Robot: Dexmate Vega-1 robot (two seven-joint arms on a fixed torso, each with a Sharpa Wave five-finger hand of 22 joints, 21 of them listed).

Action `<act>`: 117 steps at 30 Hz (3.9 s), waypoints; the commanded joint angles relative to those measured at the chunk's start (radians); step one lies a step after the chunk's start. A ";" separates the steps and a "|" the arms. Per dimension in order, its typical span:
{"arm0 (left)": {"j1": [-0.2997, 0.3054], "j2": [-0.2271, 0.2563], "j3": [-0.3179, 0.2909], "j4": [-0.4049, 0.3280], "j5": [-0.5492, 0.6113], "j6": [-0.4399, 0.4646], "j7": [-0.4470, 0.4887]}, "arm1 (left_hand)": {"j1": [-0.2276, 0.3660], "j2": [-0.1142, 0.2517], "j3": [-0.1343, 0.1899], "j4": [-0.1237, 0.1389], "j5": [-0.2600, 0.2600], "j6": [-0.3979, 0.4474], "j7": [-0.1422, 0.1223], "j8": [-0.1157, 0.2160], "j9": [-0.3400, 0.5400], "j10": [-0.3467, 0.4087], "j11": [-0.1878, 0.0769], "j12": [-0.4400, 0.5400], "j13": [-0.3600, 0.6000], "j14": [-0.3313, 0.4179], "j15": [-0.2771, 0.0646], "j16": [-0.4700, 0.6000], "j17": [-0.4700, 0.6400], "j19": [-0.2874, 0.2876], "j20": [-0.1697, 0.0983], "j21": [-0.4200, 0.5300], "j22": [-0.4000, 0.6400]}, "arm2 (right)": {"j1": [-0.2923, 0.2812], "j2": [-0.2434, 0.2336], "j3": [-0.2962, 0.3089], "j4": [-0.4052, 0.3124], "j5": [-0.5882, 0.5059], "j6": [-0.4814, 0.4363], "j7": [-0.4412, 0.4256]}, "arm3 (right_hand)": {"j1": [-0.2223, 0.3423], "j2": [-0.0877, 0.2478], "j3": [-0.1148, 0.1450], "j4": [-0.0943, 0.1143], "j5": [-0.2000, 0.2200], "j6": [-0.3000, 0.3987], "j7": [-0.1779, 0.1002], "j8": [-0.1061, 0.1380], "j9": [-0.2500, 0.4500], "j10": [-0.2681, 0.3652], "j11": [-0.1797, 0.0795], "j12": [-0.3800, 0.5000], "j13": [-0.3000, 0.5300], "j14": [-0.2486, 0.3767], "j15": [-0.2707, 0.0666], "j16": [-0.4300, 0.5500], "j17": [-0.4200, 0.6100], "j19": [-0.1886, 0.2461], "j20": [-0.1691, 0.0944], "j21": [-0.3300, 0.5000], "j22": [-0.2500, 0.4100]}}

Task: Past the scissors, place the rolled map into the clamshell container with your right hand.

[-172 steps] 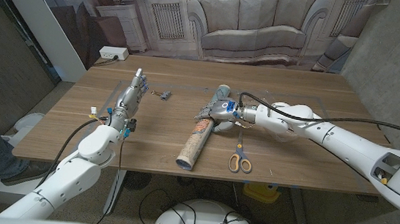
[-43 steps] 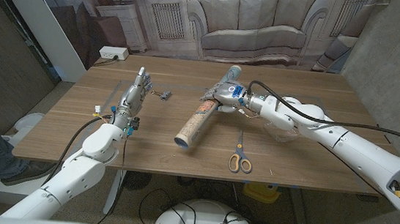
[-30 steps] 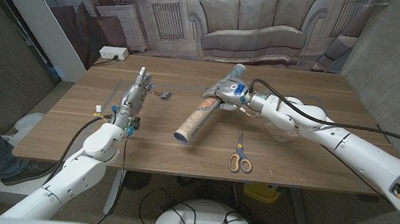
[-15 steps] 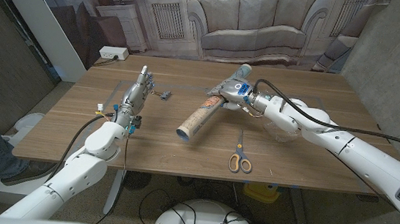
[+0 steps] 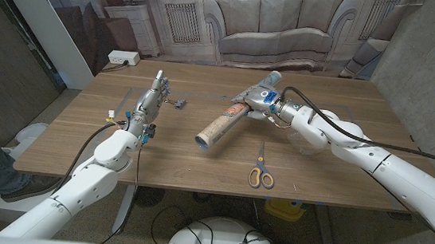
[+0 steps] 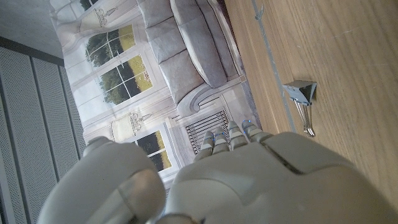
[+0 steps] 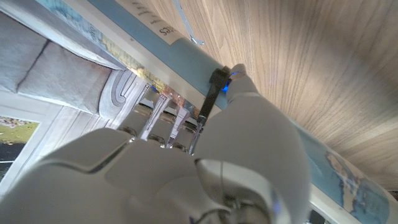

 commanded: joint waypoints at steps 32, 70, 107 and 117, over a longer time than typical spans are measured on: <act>-0.103 -0.017 0.049 0.070 -0.008 0.018 -0.053 | 0.003 0.010 -0.015 -0.002 0.003 0.006 -0.001 -0.003 0.003 -0.002 -0.003 -0.003 0.005 -0.009 -0.002 0.006 0.003 -0.013 -0.001 0.000 0.005 | -0.136 -0.065 0.090 -0.084 0.033 -0.185 0.002 | 0.012 0.022 0.000 0.001 -0.006 0.014 -0.001 -0.005 0.003 0.007 -0.003 -0.012 0.002 0.008 -0.171 -0.003 0.002 0.069 -0.223 0.003 0.002; -0.160 -0.004 0.062 0.067 0.004 0.056 -0.059 | 0.005 0.012 -0.021 -0.003 0.003 0.005 -0.002 -0.003 0.003 -0.002 -0.004 -0.003 0.005 -0.007 -0.002 0.007 0.003 -0.013 -0.001 0.001 0.005 | -0.216 -0.103 0.133 -0.114 0.074 -0.303 -0.012 | 0.009 0.027 -0.003 0.003 -0.011 0.020 0.001 -0.006 0.004 0.008 0.003 -0.017 0.002 0.007 -0.169 -0.005 0.003 0.068 -0.223 0.002 0.002; -0.217 -0.021 0.088 0.121 0.003 0.059 -0.093 | 0.006 0.015 -0.027 -0.003 0.003 0.005 -0.001 -0.003 0.003 -0.003 -0.005 -0.003 0.005 -0.008 -0.003 0.006 0.003 -0.013 -0.001 0.001 0.005 | -0.293 -0.151 0.177 -0.162 0.109 -0.421 0.000 | 0.009 0.030 -0.004 0.003 -0.014 0.023 0.001 -0.008 0.004 0.008 0.002 -0.021 0.002 0.006 -0.170 -0.006 0.003 0.069 -0.223 0.001 0.003; -0.200 -0.019 0.087 0.105 0.006 0.060 -0.079 | 0.007 0.015 -0.029 -0.003 0.003 0.005 -0.003 -0.003 0.003 -0.002 -0.006 -0.003 0.005 -0.008 -0.003 0.006 0.003 -0.013 -0.001 0.001 0.005 | -0.306 -0.172 0.181 -0.162 0.112 -0.423 0.001 | 0.008 0.030 -0.005 0.003 -0.015 0.025 0.001 -0.008 0.004 0.009 0.001 -0.022 0.002 0.004 -0.169 -0.007 0.003 0.068 -0.223 0.001 0.003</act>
